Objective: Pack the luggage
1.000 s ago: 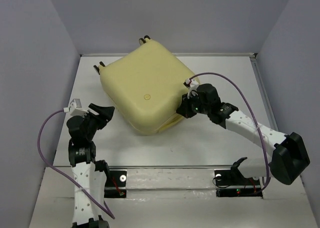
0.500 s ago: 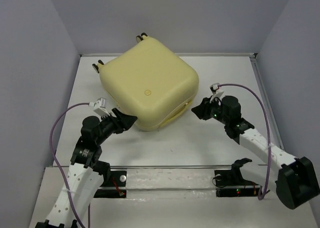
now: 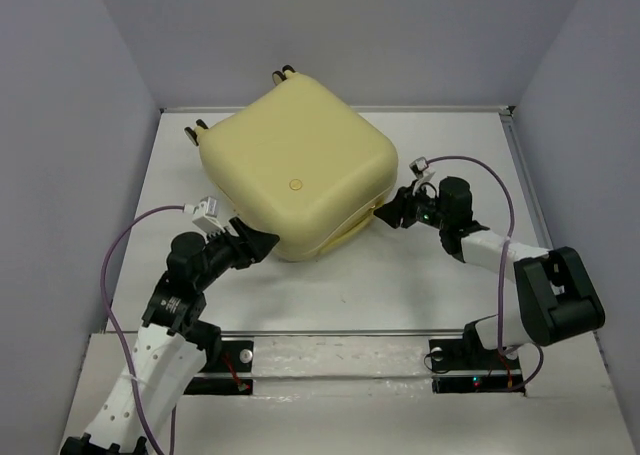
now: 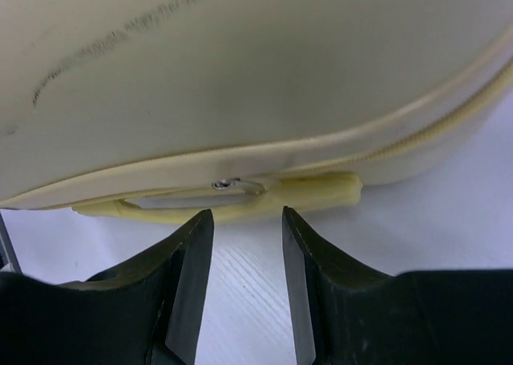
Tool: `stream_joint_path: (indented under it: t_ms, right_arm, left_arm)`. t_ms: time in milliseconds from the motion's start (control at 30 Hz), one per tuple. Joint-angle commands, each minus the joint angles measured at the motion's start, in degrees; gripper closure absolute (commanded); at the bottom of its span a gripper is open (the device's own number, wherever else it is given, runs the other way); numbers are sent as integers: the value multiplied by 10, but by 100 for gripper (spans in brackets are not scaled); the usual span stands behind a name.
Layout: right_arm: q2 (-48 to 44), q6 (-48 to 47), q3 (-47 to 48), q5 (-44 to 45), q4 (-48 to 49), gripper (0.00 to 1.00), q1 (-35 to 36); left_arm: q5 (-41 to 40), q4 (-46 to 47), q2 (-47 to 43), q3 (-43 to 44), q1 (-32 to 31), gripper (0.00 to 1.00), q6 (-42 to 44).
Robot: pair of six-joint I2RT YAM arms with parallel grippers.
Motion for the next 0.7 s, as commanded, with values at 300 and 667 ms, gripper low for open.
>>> stream_joint_path:
  t_ms: [300,667]
  right_arm:
    - [110,-35,42,-51,211,40,0]
    - [159,72,-15,-17,503,56,6]
  left_arm:
    - [-4,66,23,-8,-7,30,-8]
    - [-26,64,29,-16,-8,31,-9]
